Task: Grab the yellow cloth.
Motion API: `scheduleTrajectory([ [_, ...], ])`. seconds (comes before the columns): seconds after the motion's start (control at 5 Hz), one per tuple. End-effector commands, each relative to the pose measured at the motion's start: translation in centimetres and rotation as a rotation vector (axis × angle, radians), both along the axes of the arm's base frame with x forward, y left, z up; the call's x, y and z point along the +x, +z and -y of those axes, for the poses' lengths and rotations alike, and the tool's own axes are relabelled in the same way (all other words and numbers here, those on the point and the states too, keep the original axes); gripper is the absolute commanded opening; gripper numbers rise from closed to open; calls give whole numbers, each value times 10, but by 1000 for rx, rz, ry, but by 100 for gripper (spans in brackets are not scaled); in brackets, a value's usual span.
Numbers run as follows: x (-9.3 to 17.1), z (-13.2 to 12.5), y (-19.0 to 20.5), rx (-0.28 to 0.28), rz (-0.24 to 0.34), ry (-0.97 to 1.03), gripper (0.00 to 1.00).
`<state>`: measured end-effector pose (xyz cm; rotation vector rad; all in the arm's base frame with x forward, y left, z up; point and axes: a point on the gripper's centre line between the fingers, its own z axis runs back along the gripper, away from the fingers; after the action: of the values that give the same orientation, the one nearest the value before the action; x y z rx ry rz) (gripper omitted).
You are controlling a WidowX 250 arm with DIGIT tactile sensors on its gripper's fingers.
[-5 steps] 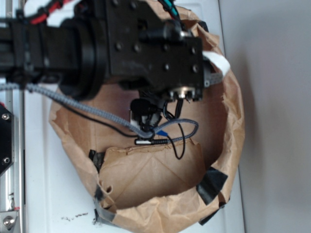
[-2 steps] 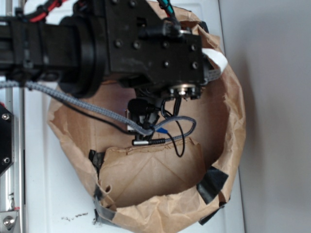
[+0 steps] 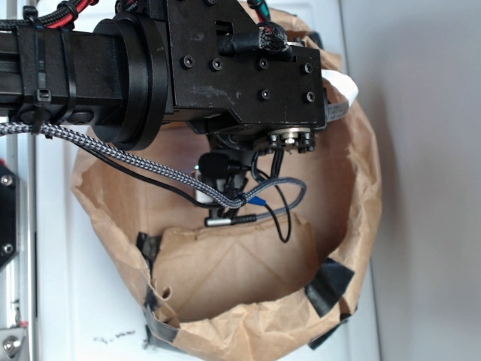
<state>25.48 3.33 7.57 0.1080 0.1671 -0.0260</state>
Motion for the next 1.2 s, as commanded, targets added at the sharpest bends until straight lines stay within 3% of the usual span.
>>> scheduleTrajectory([
  [0.0,7,-5,10,5,49,19,100],
  [0.2,-4,-20,21,-35,115,-9,100],
  [0.4,-13,-35,6,-9,138,-46,100],
  [0.6,-17,-47,-10,-4,114,-72,100],
  [1.0,5,-68,-37,52,63,-33,100],
])
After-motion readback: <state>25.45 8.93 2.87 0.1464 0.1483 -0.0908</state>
